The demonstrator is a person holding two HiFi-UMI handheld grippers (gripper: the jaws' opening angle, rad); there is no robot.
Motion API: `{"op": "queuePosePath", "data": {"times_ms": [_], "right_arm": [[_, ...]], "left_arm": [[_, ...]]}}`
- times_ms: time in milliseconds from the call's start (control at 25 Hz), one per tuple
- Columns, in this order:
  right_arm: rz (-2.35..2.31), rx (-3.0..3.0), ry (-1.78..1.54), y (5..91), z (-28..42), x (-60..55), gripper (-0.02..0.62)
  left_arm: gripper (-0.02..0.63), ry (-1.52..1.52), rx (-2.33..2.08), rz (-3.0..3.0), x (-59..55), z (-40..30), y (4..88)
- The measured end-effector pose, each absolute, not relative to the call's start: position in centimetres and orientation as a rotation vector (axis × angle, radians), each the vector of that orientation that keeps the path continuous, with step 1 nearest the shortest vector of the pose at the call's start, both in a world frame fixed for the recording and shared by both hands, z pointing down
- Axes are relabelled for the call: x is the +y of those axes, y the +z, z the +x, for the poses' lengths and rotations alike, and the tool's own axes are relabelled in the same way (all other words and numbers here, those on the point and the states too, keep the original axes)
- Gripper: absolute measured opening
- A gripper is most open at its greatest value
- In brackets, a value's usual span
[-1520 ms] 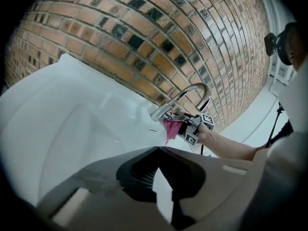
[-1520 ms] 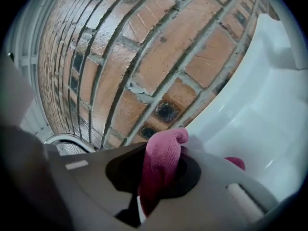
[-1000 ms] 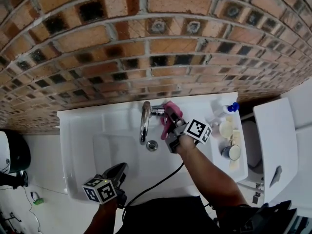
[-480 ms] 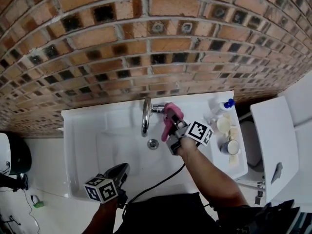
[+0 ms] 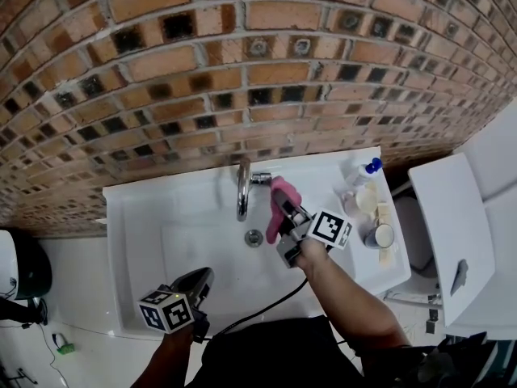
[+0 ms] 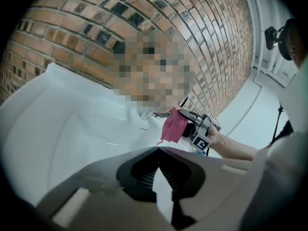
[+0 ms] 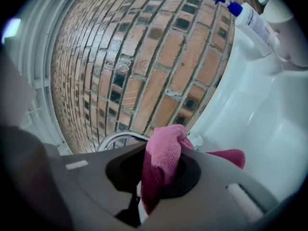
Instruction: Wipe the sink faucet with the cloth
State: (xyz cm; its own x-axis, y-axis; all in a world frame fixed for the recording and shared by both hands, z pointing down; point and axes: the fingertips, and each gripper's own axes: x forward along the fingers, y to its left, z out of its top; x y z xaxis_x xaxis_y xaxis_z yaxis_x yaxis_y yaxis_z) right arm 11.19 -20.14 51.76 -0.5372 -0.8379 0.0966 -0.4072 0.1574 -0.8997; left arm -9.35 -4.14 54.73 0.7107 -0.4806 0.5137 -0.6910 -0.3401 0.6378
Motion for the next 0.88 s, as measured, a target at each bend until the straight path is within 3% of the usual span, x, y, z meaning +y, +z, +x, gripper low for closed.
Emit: {"op": "queuePosePath", "data": {"times_ms": [400,880], "right_arm": [[-1.217,2.02,-1.542,59.1,6.9,-19.8,0.048],[-1.305,1.839,-1.612,63.0,7.8,-25.1,0.046]], "left_arm": [[0.005,0.314,-0.906,1.978,-4.4,-11.1,55.4],[0.004,0.339,-0.97,1.901,-4.4,-14.1,56.8]]}}
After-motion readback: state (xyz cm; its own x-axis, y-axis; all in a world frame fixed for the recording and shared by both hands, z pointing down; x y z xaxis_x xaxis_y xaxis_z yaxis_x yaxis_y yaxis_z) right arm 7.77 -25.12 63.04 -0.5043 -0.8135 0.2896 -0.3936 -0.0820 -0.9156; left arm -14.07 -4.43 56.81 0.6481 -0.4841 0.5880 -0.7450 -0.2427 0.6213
